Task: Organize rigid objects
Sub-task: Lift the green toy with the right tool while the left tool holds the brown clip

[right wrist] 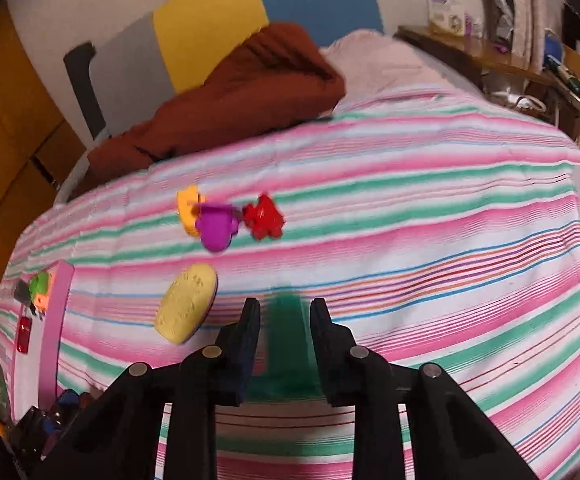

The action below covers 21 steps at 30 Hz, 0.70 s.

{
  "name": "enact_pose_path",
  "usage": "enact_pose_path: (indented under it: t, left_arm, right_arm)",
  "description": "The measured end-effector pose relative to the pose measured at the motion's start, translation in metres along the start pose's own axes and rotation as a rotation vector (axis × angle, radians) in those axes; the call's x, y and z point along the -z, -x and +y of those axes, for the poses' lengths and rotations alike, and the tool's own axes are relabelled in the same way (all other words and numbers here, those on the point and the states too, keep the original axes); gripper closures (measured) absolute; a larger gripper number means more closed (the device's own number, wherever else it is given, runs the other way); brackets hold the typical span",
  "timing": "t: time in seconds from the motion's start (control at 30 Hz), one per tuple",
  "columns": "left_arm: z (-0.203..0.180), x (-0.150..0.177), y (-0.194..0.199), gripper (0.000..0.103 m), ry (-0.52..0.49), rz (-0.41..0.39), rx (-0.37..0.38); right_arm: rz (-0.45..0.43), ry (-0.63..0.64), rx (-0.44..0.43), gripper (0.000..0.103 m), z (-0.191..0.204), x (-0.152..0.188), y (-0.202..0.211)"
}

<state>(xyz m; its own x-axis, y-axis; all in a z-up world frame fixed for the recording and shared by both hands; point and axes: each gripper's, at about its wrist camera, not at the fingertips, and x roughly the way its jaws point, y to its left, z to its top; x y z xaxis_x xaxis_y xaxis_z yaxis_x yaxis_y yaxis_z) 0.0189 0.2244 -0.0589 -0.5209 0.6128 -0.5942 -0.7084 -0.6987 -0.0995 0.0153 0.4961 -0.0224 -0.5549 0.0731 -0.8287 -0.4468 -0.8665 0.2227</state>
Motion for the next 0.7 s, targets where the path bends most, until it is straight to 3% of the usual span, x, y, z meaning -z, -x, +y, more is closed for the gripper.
enact_pose_path:
  t: [0.17,0.3,0.33,0.5,0.57,0.63,0.7]
  left_arm:
    - [0.0,0.0,0.001,0.079,0.003,0.005,-0.001]
    - [0.001,-0.001,0.001,0.079,0.01,0.011,0.001]
    - [0.002,0.0,0.002,0.079,0.013,0.012,0.001]
    - [0.001,-0.002,0.003,0.078,0.031,0.027,-0.003]
    - [0.002,-0.002,0.004,0.069,0.049,0.03,0.019]
    - [0.002,-0.001,0.006,0.06,0.066,0.03,0.047]
    - [0.0,0.0,0.008,0.057,0.064,0.029,0.051]
  right_arm:
    - [0.098,-0.017,-0.001,0.078,-0.007,0.008,-0.014]
    - [0.041,-0.022,0.061,0.057,-0.013,0.006,0.0]
    - [0.041,-0.01,0.073,0.057,-0.011,0.005,0.001]
    - [0.136,0.117,0.118,0.057,0.01,0.01,-0.021]
    - [0.165,0.187,0.181,0.057,0.02,0.014,-0.033]
    - [0.18,0.224,0.227,0.068,0.022,0.018,-0.039]
    - [0.158,0.231,0.224,0.073,0.021,0.019,-0.033]
